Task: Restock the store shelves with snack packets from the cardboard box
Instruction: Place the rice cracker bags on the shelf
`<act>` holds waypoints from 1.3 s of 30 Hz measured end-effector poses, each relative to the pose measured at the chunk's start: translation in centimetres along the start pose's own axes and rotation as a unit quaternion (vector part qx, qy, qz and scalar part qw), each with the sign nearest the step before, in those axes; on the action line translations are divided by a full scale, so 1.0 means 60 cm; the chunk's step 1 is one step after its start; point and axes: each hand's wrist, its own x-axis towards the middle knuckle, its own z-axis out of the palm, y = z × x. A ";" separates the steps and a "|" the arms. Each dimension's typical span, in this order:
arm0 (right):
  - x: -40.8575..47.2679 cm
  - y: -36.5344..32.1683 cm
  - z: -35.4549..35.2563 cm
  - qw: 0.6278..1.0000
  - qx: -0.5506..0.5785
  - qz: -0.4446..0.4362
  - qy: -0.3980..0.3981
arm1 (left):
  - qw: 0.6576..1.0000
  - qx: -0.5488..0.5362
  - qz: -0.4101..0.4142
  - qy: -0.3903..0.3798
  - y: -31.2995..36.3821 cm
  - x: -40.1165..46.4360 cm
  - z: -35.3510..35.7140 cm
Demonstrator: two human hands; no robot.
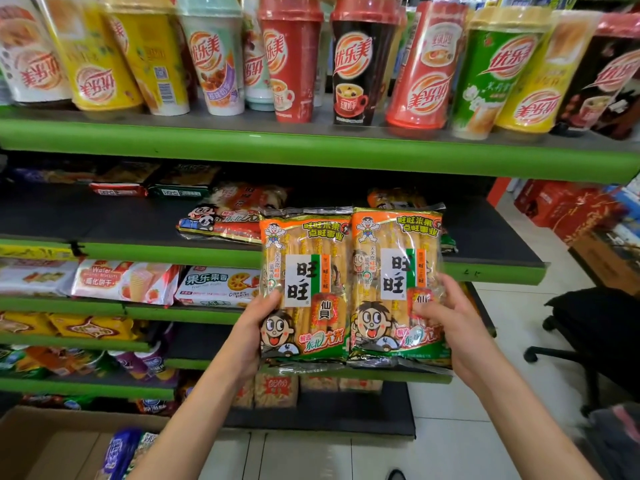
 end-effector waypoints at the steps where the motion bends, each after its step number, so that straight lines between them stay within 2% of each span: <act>1: -0.001 0.002 -0.001 1.000 0.003 0.002 0.002 | 1.000 0.002 0.000 0.000 -0.002 0.000 0.000; 16: -0.020 0.002 0.003 1.000 0.012 0.006 0.003 | 1.000 0.013 0.003 -0.019 -0.002 -0.009 -0.007; 24: -0.019 0.003 0.008 1.000 0.023 0.011 0.015 | 0.996 0.004 -0.026 -0.081 0.014 -0.018 -0.017; 29: -0.015 0.013 0.007 1.000 0.012 0.023 0.010 | 0.995 0.051 -0.043 -0.068 0.026 -0.021 -0.020; 33: -0.016 0.017 0.010 0.999 0.014 0.036 -0.005 | 0.999 0.020 -0.043 -0.014 0.019 -0.018 -0.014; 39: -0.010 0.012 -0.001 0.999 0.000 0.039 -0.038 | 1.000 -0.014 -0.023 0.002 0.009 -0.016 -0.002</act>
